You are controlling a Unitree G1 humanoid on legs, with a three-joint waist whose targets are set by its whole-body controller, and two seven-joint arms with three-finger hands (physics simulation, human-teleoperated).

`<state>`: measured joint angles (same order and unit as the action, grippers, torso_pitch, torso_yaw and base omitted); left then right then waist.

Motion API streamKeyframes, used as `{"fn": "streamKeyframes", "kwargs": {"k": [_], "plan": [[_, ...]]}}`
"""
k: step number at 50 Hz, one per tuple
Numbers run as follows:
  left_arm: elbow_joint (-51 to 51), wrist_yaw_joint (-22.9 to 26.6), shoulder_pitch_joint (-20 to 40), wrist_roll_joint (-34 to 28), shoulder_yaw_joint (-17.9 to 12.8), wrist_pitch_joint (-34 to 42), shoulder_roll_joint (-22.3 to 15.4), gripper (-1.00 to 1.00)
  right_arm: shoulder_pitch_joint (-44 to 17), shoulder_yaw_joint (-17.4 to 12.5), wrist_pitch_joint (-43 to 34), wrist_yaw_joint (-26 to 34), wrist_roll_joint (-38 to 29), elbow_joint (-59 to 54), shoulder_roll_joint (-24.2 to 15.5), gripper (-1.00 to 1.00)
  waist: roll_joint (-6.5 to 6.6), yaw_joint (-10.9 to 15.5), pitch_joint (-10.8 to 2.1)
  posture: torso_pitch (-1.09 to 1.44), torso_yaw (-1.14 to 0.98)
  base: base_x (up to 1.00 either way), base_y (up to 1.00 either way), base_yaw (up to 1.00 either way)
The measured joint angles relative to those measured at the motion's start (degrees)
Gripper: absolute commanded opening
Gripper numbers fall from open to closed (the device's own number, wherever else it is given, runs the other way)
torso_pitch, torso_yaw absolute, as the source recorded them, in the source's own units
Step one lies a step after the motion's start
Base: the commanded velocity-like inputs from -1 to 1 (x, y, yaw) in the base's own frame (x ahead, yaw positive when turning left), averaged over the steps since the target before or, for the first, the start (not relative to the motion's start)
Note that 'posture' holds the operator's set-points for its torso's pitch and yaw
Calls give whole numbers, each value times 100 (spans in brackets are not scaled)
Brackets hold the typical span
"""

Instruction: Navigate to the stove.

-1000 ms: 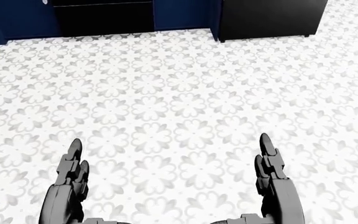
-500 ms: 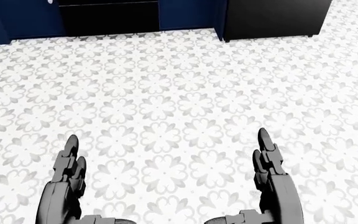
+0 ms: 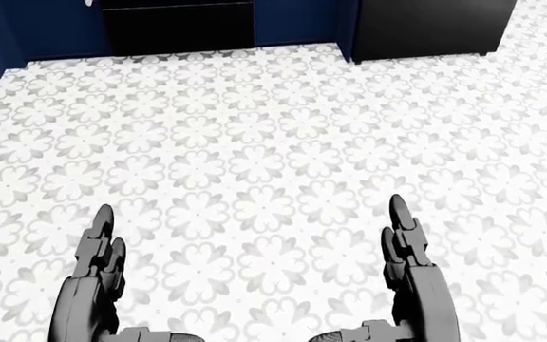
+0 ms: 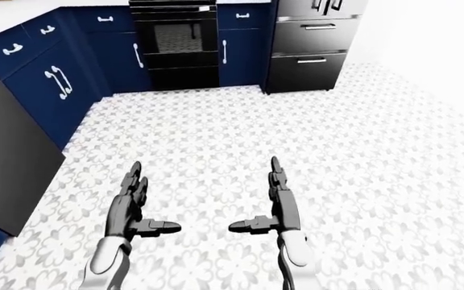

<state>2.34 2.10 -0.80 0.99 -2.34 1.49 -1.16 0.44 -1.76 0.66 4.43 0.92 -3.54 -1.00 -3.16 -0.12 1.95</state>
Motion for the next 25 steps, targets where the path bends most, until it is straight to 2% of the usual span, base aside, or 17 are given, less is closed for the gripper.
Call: {"fn": "streamKeyframes", "kwargs": {"k": [1, 2, 3, 5, 7, 12, 14, 15, 19, 25], "plan": [[-18, -1, 9, 0, -5, -9, 4, 100, 10, 13, 1, 3, -2, 23, -3, 100, -88, -12, -23, 0, 0, 0, 26, 0], [7, 0, 22, 0, 21, -13, 42, 100, 20, -8, 2, 2, -6, 17, -34, 100, 0, -62, 2, 0, 0, 0, 27, 0], [37, 7, 1, 1, 59, -8, 53, 100, 50, -30, -29, -6, -14, 13, -35, 100, 28, -83, 12, 0, 0, 0, 26, 0], [97, 31, -33, 1, 108, 32, 58, 100, 125, -57, -104, -27, -23, 30, -33, 100, -8, -97, -32, 0, 0, 0, 26, 0], [93, 39, -30, 1, 96, 56, 53, 100, 111, -60, -130, -34, -27, 47, -37, 100, 43, -90, -55, 0, 0, 0, 30, 0], [-10, 25, 14, 1, 66, -1, 49, 100, 88, -36, -139, -33, -23, 198, -29, 100, 392, -94, 1, 0, 0, 0, 34, 0], [-22, 27, 20, 1, 77, -17, 51, 100, 66, -44, -130, -26, -15, 171, -34, 100, 611, -100, -13, 0, 0, 0, 33, 0], [-31, 28, 16, 2, 75, -22, 48, 100, 58, -41, -131, -22, -12, 187, -34, 100, 772, -81, -54, 0, 0, 0, 31, 0], [69, -17, -38, -3, -82, 17, -21, 100, 72, 126, -129, 36, -12, 30, 46, 100, 667, 48, -24, 0, 0, 0, 34, 0], [41, -17, -17, -3, -10, 25, 3, 100, 80, 23, -147, 22, -8, 151, 16, 100, 284, 11, 13, 0, 0, 0, 33, 0]]}}
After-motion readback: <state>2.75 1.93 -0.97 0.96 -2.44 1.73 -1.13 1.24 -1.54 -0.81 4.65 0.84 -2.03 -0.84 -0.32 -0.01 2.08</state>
